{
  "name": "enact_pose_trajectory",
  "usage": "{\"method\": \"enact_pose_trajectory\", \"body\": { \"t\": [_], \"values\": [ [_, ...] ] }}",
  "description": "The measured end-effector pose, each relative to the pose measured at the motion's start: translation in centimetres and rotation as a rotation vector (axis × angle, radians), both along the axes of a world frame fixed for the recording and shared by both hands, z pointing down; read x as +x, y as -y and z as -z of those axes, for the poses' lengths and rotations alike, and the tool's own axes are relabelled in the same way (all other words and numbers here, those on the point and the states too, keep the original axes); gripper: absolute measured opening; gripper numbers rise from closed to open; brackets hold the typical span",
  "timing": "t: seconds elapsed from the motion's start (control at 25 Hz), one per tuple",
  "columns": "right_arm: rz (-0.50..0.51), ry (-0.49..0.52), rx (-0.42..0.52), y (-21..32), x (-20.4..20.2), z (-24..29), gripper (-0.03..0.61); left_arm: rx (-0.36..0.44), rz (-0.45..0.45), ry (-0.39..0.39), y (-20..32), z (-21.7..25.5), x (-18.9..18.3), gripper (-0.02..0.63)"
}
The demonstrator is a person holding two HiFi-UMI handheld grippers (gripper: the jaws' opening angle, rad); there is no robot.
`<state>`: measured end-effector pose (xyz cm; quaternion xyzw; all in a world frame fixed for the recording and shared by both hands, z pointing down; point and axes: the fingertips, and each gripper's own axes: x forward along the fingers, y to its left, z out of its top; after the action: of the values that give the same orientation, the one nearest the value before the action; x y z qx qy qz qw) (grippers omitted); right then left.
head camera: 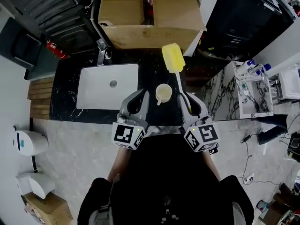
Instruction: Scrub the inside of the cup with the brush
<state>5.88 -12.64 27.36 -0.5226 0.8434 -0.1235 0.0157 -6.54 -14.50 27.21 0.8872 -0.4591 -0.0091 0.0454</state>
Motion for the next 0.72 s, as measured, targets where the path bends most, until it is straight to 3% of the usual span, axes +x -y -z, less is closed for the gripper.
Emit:
{"method": "enact_pose_trajectory", "body": {
  "t": [0.72],
  "values": [
    [0.036,-0.02,0.003,-1.4,-1.3,-0.3,0.041,-0.004,-0.01,0.008,-1.7,-0.6,0.0,0.002]
  ]
}}
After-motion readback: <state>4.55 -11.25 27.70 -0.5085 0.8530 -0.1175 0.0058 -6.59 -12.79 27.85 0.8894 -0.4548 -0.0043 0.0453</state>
